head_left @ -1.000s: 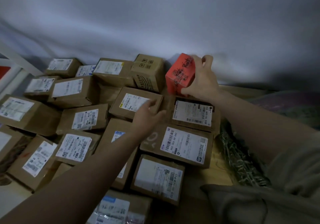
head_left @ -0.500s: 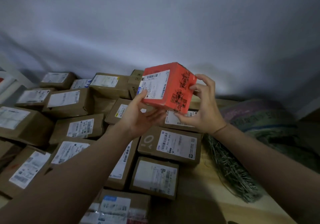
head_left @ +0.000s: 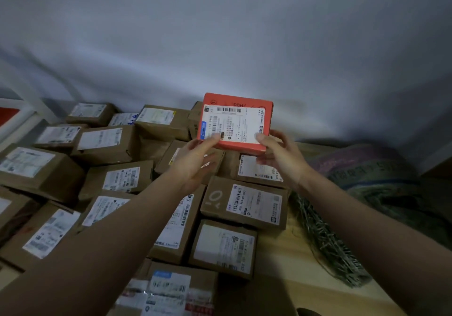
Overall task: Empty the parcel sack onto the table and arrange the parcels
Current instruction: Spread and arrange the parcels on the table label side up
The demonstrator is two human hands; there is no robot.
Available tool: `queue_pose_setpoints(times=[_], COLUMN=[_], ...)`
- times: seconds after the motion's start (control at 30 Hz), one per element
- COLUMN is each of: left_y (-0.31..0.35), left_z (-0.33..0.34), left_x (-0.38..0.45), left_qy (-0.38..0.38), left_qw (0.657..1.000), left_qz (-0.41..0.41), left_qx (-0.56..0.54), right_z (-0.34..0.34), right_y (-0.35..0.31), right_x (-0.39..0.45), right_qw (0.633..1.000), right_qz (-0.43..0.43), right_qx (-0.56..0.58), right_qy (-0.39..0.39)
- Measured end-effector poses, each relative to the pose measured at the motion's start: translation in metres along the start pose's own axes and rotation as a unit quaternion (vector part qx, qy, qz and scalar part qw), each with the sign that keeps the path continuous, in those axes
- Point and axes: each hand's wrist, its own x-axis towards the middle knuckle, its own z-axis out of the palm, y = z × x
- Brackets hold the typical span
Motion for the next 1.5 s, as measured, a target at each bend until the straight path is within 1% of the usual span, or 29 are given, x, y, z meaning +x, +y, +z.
queue_pose_setpoints(times=[0.13,0.2,0.3,0.37,0.4,0.43,0.47,0.5,0.53,0.57,0.6,0.63,0.7,0.77,0.83,0.9,1.0,1.1,1.17,1.23,1.3,1.4,1.47,1.5], left_y=[-0.009,-0.015,-0.024,-0.027,-0.029,-0.030,-0.031,-0.031,-0.032,-0.033,-0.034,-0.034,-0.034,-0.032,-0.029,-0.027,-0.026,-0.028,-0.030,-0.029,-0.026,-0.019,-0.014,-0.011], left_z=[0.000,0.000,-0.001,-0.002,-0.002,-0.003,-0.003,-0.004,-0.005,-0.007,-0.009,-0.011,-0.017,-0.023,-0.029,-0.036,-0.045,-0.052,-0.056,-0.060,-0.063,-0.063,-0.059,-0.056], left_x=[0.010,0.014,0.022,0.027,0.030,0.033,0.035,0.038,0.040,0.043,0.047,0.049,0.054,0.058,0.063,0.067,0.070,0.071,0.072,0.072,0.074,0.077,0.078,0.078], left_qy=[0.038,0.051,0.072,0.086,0.088,0.090,0.093,0.099,0.107,0.118,0.131,0.145,0.168,0.187,0.204,0.214,0.214,0.213,0.212,0.215,0.212,0.186,0.165,0.150], left_qw=[0.998,0.996,0.993,0.991,0.990,0.990,0.989,0.989,0.988,0.988,0.986,0.985,0.982,0.979,0.977,0.975,0.975,0.976,0.976,0.975,0.974,0.971,0.969,0.969], left_qz=[-0.027,-0.031,-0.041,-0.049,-0.052,-0.055,-0.057,-0.056,-0.055,-0.053,-0.051,-0.047,-0.040,-0.035,-0.029,-0.029,-0.032,-0.040,-0.046,-0.054,-0.069,-0.092,-0.105,-0.115], left_qx=[0.051,0.063,0.085,0.090,0.092,0.096,0.098,0.096,0.092,0.088,0.086,0.086,0.079,0.068,0.060,0.056,0.053,0.039,0.024,0.010,-0.033,-0.118,-0.148,-0.161], right_z=[-0.022,-0.036,-0.052,-0.063,-0.067,-0.070,-0.071,-0.068,-0.063,-0.054,-0.045,-0.034,-0.010,0.016,0.042,0.066,0.093,0.105,0.106,0.104,0.097,0.076,0.060,0.053], right_y=[0.006,0.013,0.021,0.026,0.028,0.032,0.034,0.035,0.034,0.031,0.030,0.027,0.027,0.027,0.024,0.022,0.019,0.022,0.022,0.020,0.017,0.019,0.023,0.024], right_x=[0.029,0.045,0.065,0.080,0.086,0.093,0.098,0.102,0.103,0.103,0.104,0.105,0.114,0.125,0.138,0.153,0.179,0.200,0.207,0.205,0.193,0.166,0.145,0.135], right_qw=[0.992,0.986,0.978,0.971,0.957,0.934,0.902,0.875,0.855,0.849,0.851,0.855,0.860,0.857,0.847,0.838,0.833,0.826,0.827,0.842,0.864,0.884,0.880,0.871], right_qz=[0.018,0.033,0.048,0.079,0.105,0.129,0.140,0.119,0.081,0.031,-0.018,-0.059,-0.114,-0.144,-0.170,-0.195,-0.197,-0.156,-0.149,-0.146,-0.149,-0.197,-0.250,-0.281], right_qx=[-0.008,-0.017,-0.051,-0.133,-0.201,-0.277,-0.351,-0.406,-0.438,-0.447,-0.445,-0.445,-0.459,-0.481,-0.502,-0.510,-0.517,-0.542,-0.542,-0.518,-0.480,-0.423,-0.404,-0.404], right_qy=[0.121,0.163,0.196,0.184,0.179,0.187,0.208,0.237,0.265,0.281,0.280,0.261,0.191,0.112,0.045,0.003,-0.005,-0.024,-0.028,-0.023,-0.015,-0.013,-0.018,-0.020])
